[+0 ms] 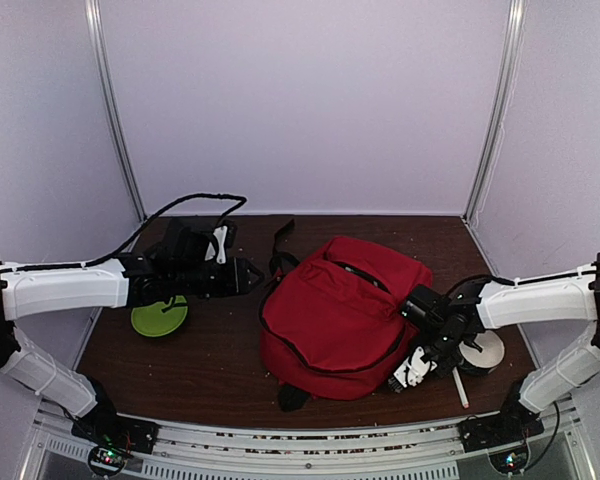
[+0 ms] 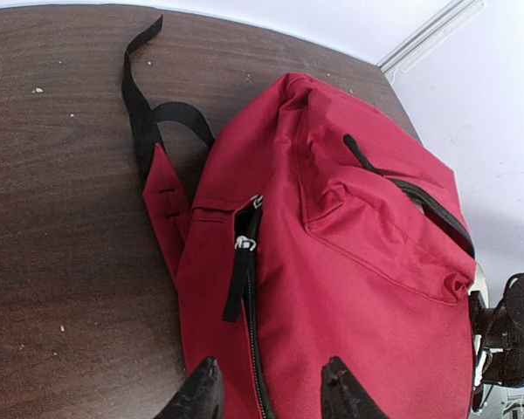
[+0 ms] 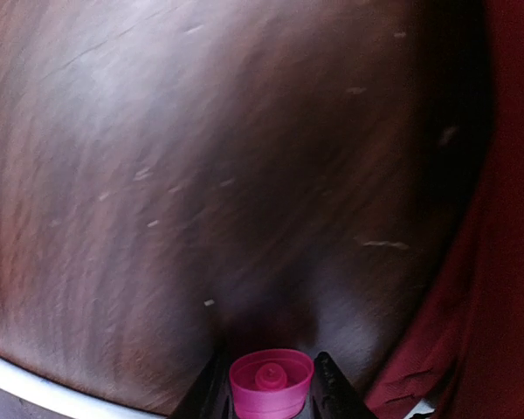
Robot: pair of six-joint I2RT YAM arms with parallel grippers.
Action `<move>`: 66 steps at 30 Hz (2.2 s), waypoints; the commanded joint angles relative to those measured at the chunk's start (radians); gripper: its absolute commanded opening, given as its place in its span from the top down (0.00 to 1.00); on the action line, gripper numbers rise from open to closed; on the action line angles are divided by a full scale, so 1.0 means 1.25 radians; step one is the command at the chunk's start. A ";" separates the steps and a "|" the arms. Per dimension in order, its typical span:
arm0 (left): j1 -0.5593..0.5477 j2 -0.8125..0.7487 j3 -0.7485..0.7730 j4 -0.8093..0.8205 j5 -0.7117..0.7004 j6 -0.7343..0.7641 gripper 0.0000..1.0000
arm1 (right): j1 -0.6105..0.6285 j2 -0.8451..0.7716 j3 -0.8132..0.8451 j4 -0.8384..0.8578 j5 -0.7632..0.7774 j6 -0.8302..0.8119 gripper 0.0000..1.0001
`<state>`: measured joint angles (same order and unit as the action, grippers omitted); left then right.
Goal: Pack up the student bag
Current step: Move the pen to the corner of the board, then pick up the pen from the center of the board, then place the pen in the lower front pocket of the bag.
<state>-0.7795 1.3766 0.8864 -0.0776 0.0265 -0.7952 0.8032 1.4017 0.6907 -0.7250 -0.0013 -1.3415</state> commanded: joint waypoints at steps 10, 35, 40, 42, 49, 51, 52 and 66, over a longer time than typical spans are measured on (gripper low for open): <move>0.005 0.010 -0.002 0.042 0.014 -0.001 0.59 | 0.130 0.057 0.128 -0.054 -0.175 0.198 0.62; 0.004 0.014 0.004 0.034 0.021 0.011 0.59 | 0.039 0.033 0.066 -0.057 -0.103 0.182 0.73; 0.005 0.025 0.007 0.042 0.027 0.010 0.59 | 0.081 -0.084 0.185 -0.230 -0.219 0.236 0.74; 0.005 0.029 0.009 0.047 0.030 0.008 0.59 | 0.084 -0.098 0.262 -0.292 -0.277 0.259 0.74; 0.005 0.036 0.008 0.055 0.044 -0.001 0.59 | 0.080 -0.036 0.519 -0.303 -0.388 0.338 0.75; 0.004 0.032 0.005 0.058 0.045 -0.005 0.59 | 0.074 -0.004 0.557 -0.253 -0.389 0.353 0.75; 0.004 0.029 0.002 0.058 0.045 -0.008 0.59 | 0.070 0.017 0.571 -0.219 -0.387 0.358 0.75; 0.004 -0.002 -0.030 0.067 0.034 -0.020 0.58 | -0.010 0.221 0.653 -0.004 -0.300 0.320 0.76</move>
<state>-0.7795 1.3880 0.8417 -0.0456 0.0708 -0.8192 0.8024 1.6558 1.4696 -0.8005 -0.4469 -0.8955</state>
